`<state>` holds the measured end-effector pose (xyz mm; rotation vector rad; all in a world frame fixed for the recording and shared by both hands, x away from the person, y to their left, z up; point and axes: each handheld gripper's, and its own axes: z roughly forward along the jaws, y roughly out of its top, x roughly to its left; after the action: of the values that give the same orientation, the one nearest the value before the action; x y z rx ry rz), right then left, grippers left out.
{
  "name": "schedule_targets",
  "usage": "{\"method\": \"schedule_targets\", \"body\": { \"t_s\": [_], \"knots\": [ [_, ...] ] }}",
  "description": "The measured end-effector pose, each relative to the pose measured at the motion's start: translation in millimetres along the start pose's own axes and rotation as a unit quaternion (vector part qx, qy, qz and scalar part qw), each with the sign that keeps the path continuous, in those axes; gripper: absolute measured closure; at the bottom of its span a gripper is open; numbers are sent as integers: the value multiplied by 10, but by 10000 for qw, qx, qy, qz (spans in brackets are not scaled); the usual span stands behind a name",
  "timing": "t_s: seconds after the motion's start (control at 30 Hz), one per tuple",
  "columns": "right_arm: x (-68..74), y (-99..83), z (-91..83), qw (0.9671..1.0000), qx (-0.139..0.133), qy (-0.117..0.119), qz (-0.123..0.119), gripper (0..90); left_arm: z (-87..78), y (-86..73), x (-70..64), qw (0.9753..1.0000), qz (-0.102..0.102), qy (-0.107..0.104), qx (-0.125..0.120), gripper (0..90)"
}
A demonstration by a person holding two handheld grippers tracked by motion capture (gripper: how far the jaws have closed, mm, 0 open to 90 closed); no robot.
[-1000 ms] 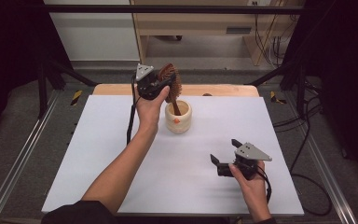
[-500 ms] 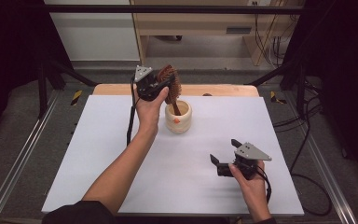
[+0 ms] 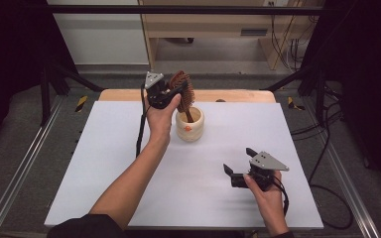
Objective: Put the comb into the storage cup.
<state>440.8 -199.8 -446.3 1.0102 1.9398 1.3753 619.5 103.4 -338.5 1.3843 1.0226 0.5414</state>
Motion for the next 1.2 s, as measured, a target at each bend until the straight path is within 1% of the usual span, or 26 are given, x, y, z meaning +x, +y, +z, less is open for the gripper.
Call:
{"method": "schedule_targets", "body": {
  "t_s": [0.1, 0.33, 0.53, 1.2],
  "knots": [
    [-1, -1, 0, 10000, 3, 2, -2, 29, 2, -18, 3, 10000, 21, 16, 27, 509],
    [0, -1, 1, 10000, 7, 11, 9, 29, 15, -55, 3, 10000, -27, 26, 37, 509],
    [0, -2, 2, 10000, 19, -7, -5, 29, 27, -84, -4, 10000, -15, 13, 71, 509],
    [6, -4, 9, 10000, 34, 7, -20, 29, 56, -147, -19, 9999, -85, 3, 107, 508]
  ]
}}
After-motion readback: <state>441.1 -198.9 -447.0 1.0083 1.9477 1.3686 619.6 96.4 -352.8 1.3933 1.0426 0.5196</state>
